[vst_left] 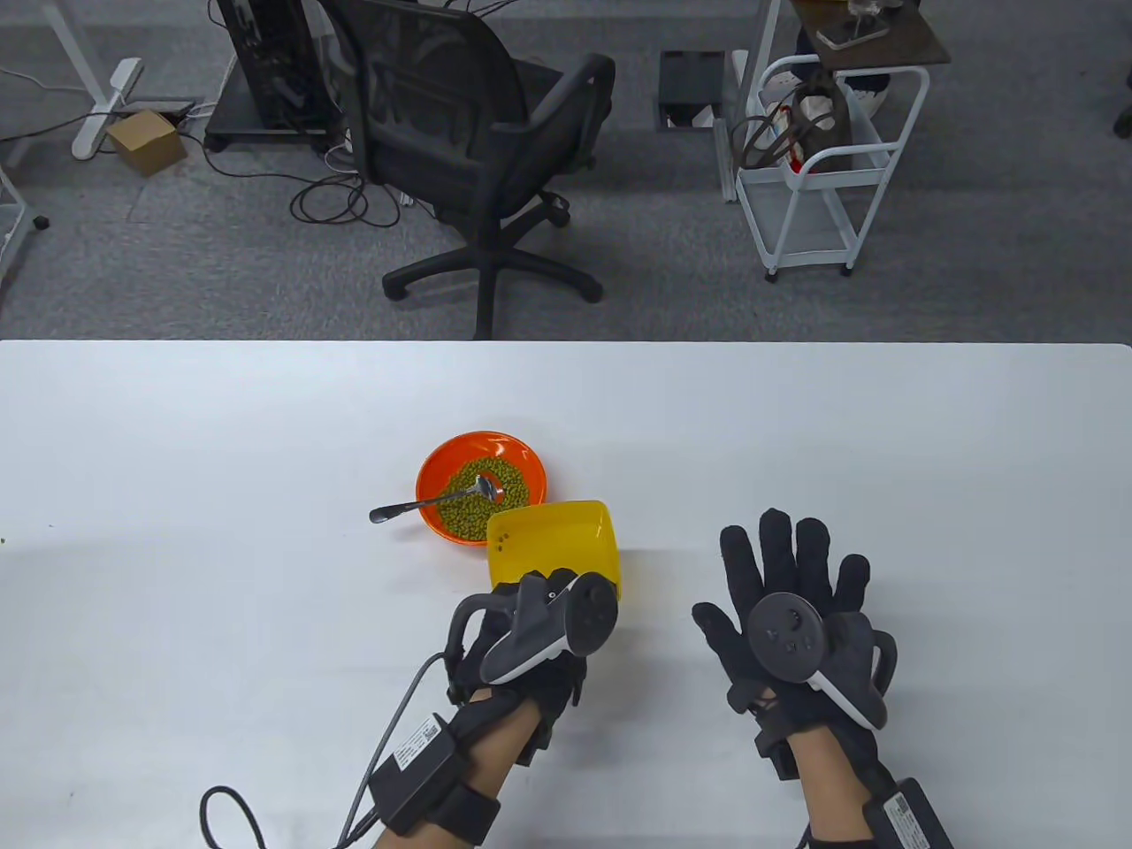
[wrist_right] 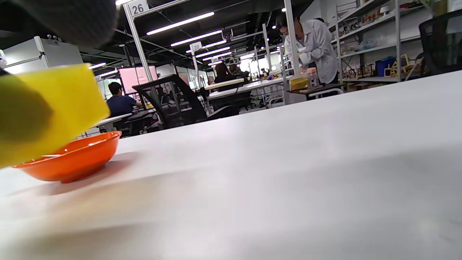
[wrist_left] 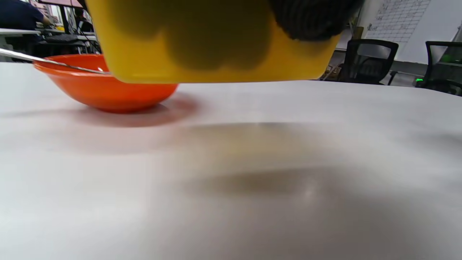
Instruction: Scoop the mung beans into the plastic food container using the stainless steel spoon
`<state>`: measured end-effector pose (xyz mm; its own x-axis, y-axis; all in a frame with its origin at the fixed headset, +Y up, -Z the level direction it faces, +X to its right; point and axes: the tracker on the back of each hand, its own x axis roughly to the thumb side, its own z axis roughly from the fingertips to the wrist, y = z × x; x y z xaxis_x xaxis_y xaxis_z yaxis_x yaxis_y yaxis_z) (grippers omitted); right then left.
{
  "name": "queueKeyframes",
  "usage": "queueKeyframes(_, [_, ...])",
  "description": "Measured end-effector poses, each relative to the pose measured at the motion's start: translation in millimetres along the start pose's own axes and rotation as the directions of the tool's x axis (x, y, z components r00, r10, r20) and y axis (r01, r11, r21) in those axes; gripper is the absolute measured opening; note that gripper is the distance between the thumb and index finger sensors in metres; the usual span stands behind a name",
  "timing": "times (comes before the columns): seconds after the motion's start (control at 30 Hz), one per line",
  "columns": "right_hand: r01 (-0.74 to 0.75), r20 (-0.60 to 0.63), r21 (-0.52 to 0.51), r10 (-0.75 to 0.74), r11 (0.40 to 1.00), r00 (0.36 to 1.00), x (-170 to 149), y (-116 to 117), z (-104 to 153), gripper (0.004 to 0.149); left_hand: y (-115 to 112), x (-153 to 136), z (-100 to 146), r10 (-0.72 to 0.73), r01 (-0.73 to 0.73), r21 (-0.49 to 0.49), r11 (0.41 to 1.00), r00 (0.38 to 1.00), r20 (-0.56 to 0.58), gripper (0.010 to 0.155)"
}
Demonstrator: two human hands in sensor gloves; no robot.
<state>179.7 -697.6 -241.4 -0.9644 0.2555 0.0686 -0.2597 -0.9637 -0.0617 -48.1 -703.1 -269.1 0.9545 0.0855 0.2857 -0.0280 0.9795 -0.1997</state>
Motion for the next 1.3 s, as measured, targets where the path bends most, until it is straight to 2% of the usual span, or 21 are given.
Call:
queueKeyframes(0.13, [0.011, -0.006, 0.003, -0.011, 1.0, 1.0, -1, 0, 0, 0.08, -15, 12, -17, -0.079, 0.079, -0.028, 0.997, 0.997, 0.002, 0.051])
queueKeyframes(0.43, [0.023, -0.014, 0.011, -0.022, 1.0, 1.0, -3, -2, 0, 0.08, -39, 13, -37, -0.066, 0.067, -0.078, 0.995, 0.998, 0.01, 0.051])
queueKeyframes(1.3, [0.028, -0.021, 0.031, -0.028, 0.999, 0.999, -4, -3, 0, 0.081, -46, 8, -41, -0.041, 0.04, -0.124, 0.992, 0.999, -0.004, 0.051])
